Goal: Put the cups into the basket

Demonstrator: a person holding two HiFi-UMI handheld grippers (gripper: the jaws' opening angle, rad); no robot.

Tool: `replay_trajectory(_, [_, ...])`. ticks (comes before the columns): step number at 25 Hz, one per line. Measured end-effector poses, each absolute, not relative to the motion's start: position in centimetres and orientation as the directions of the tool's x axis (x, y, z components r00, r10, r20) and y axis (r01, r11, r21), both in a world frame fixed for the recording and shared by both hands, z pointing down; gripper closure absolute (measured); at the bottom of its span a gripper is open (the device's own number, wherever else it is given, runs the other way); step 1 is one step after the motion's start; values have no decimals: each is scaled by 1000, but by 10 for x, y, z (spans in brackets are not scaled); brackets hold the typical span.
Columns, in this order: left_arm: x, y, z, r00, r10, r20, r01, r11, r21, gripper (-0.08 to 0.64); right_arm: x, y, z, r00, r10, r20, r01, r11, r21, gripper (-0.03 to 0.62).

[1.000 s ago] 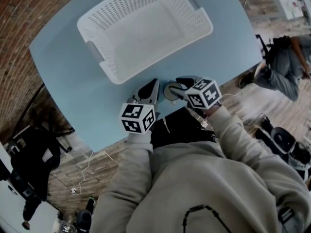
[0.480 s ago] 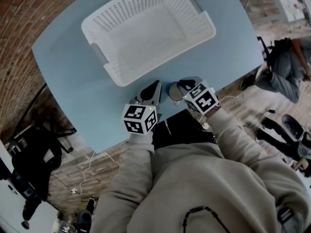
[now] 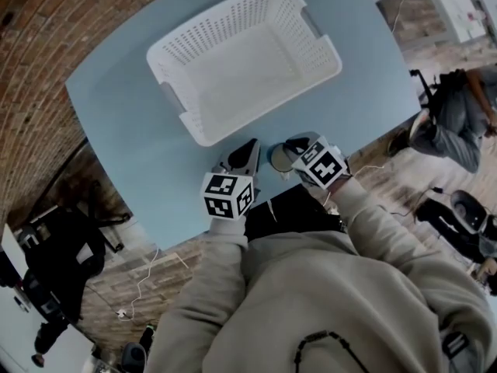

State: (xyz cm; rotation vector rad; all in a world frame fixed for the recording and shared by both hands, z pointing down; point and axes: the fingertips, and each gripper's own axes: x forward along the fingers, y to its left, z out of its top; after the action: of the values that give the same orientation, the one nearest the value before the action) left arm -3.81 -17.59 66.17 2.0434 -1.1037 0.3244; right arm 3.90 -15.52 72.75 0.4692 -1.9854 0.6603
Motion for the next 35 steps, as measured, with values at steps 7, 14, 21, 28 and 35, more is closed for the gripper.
replay_trajectory(7, [-47, -200, 592, 582, -667, 465, -806, -399, 436, 565, 17, -187, 648, -524, -137, 841, -534, 822, -198, 545])
replay_trajectory(14, [-67, -236, 515, 558, -738, 380, -825, -442, 353, 565, -1, -225, 555, -577, -252, 777, -499, 862, -91, 546])
replay_trajectory(21, [-79, -247, 475, 540, -776, 326, -837, -452, 309, 565, -18, -230, 510, -607, -277, 745, -455, 889, -41, 546])
replay_trajectory(28, [-87, -260, 452, 529, -796, 294, -844, -457, 281, 565, -27, -248, 470, -641, -307, 703, -439, 898, -9, 546])
replay_trajectory(35, [-90, -256, 457, 529, -791, 307, -844, -451, 291, 565, -34, -253, 470, -643, -303, 704, -434, 901, -9, 546])
